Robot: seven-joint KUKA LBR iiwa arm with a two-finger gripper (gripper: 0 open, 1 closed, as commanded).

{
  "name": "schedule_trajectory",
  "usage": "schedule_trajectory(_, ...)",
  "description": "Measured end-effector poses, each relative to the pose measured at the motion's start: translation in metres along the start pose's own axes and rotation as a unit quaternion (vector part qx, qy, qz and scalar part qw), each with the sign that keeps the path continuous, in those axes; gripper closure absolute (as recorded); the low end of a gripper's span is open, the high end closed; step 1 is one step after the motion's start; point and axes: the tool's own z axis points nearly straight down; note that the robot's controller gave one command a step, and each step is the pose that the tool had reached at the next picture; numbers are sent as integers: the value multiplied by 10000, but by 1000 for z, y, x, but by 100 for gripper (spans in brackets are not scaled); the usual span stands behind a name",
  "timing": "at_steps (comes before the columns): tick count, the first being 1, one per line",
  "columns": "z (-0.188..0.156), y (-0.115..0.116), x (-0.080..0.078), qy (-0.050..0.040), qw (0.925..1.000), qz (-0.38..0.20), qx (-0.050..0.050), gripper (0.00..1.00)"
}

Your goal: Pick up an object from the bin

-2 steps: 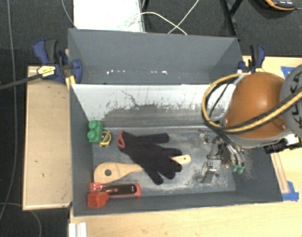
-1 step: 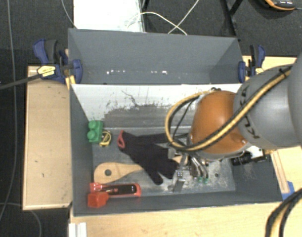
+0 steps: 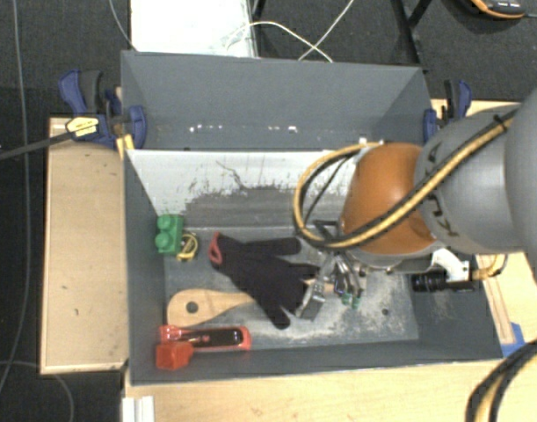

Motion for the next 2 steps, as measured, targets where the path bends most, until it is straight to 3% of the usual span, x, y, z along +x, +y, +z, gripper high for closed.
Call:
schedule_trajectory(1, 15, 22, 23, 88, 9948, -1018, 2, 0)
schedule_trajectory(2, 57, 24, 8, 33, 9966, 828, 12, 100)
